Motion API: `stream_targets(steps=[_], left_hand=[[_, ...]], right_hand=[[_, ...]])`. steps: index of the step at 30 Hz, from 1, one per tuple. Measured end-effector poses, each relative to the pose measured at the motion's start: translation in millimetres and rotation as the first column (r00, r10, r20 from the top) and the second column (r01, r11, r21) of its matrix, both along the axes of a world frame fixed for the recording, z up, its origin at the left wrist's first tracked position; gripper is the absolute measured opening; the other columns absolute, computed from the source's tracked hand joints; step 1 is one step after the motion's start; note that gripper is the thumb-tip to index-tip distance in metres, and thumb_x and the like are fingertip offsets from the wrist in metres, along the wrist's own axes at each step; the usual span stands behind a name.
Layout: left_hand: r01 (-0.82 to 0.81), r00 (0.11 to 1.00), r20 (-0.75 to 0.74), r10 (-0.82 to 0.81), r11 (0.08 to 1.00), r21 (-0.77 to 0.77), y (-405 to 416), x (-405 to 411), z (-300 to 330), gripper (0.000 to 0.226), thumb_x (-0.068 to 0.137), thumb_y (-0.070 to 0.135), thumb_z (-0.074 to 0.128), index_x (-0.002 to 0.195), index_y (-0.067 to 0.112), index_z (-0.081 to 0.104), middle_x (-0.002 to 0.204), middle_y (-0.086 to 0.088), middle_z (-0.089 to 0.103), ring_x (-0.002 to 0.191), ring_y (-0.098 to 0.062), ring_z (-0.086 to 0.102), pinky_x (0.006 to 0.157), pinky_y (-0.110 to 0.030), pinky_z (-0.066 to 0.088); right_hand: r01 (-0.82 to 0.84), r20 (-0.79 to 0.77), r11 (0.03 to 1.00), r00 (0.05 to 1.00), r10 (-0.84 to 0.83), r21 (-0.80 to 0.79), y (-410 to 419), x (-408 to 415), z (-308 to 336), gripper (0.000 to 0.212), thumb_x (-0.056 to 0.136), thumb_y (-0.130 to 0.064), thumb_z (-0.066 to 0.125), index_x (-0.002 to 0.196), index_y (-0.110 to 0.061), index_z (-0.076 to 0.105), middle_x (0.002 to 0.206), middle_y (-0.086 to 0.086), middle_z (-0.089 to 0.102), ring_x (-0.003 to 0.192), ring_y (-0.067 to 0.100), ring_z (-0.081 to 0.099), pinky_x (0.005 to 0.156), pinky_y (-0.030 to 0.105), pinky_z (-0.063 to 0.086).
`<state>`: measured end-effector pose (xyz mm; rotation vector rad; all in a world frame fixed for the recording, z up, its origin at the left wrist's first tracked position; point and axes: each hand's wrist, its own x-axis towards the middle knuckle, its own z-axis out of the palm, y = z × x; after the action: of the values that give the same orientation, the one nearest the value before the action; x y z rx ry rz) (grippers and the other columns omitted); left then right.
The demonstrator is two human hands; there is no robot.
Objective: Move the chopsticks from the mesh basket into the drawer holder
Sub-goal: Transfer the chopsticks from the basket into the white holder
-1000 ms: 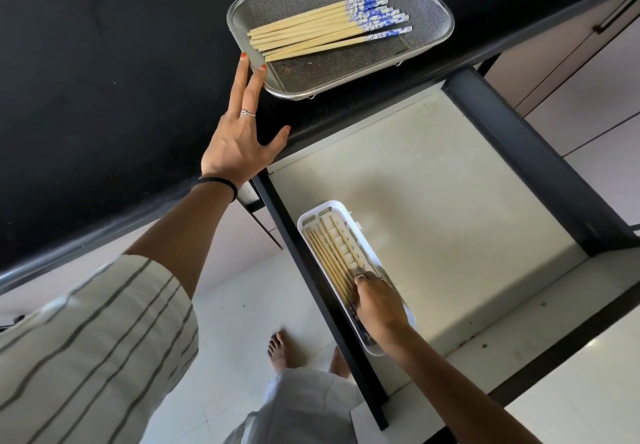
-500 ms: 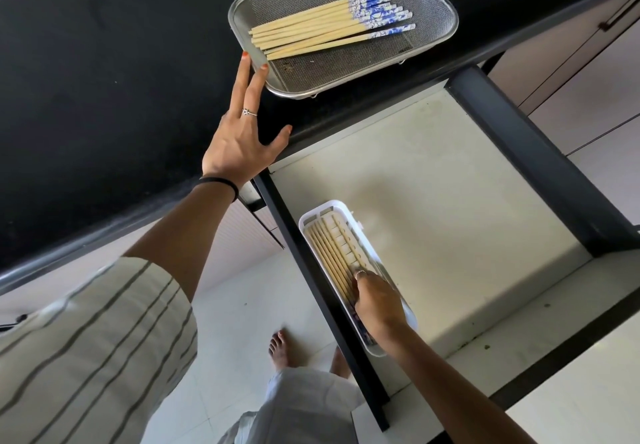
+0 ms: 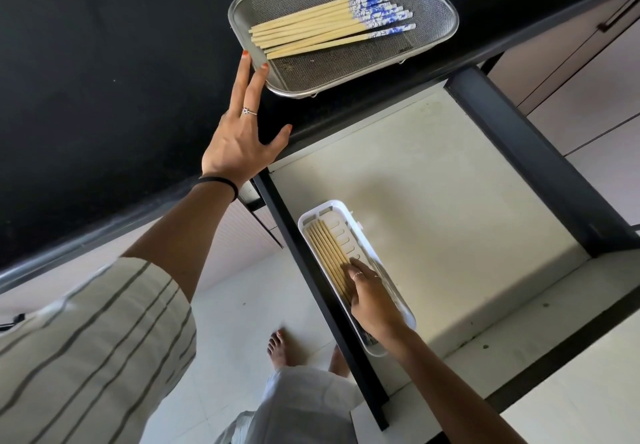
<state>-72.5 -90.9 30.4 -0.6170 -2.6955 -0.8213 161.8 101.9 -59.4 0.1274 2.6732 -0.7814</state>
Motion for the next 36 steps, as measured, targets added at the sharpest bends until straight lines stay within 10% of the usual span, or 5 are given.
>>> stream_targets(steps=[14, 20, 26, 31, 36], left_hand=[[0.004, 1.000, -0.004, -0.004, 1.000, -0.001, 0, 0, 0, 0.085, 0.086, 0.041, 0.060, 0.153, 0.025, 0.010, 0.162, -0.002, 0.002, 0.138, -0.017, 0.034, 0.095, -0.020, 0.039], [-0.001, 1.000, -0.001, 0.001, 1.000, -0.001, 0, 2, 1, 0.086, 0.086, 0.040, 0.063, 0.152, 0.026, 0.010, 0.162, -0.003, 0.003, 0.135, -0.020, 0.040, 0.093, -0.021, 0.041], [-0.005, 1.000, 0.012, 0.005, 1.000, -0.001, 0, 2, 2, 0.086, 0.086, 0.041, 0.062, 0.152, 0.029, 0.008, 0.162, 0.000, 0.001, 0.136, -0.020, 0.040, 0.094, -0.023, 0.041], [-0.011, 1.000, -0.002, 0.011, 1.000, -0.015, 0, 1, 1, 0.087, 0.086, 0.043, 0.061, 0.152, 0.030, 0.005, 0.162, 0.001, 0.000, 0.138, -0.017, 0.036, 0.097, -0.022, 0.039], [-0.013, 1.000, -0.005, 0.013, 1.000, -0.024, 1, 1, 2, 0.088, 0.087, 0.043, 0.060, 0.152, 0.031, 0.003, 0.162, 0.001, -0.001, 0.133, -0.025, 0.043, 0.092, -0.027, 0.043]], right_hand=[[0.058, 0.130, 0.977, 0.991, -0.032, -0.203, 25, 17, -8, 0.060, 0.091, 0.009, 0.043, 0.143, -0.021, 0.039, 0.151, -0.005, 0.037, 0.139, 0.012, 0.036, 0.107, 0.012, 0.024], [0.107, 0.264, 0.974, 0.963, -0.052, -0.200, 29, 18, -12, 0.066, 0.090, 0.009, 0.043, 0.143, -0.029, 0.035, 0.139, 0.002, 0.050, 0.099, 0.010, 0.061, 0.054, -0.005, 0.039], [0.142, 0.285, 0.977, 0.954, -0.093, -0.158, 32, 18, -10, 0.066, 0.089, 0.011, 0.045, 0.142, -0.027, 0.037, 0.133, 0.007, 0.056, 0.108, 0.017, 0.062, 0.057, -0.006, 0.038], [0.121, 0.293, 0.977, 0.954, -0.066, -0.175, 28, 22, -9, 0.066, 0.089, 0.010, 0.043, 0.145, -0.025, 0.035, 0.141, 0.002, 0.049, 0.072, -0.005, 0.049, 0.052, -0.005, 0.036], [0.104, 0.259, 0.965, 0.965, -0.040, -0.242, 27, 9, 20, 0.052, 0.096, -0.002, 0.041, 0.142, -0.027, 0.038, 0.146, 0.001, 0.046, 0.125, 0.012, 0.052, 0.077, 0.005, 0.046]])
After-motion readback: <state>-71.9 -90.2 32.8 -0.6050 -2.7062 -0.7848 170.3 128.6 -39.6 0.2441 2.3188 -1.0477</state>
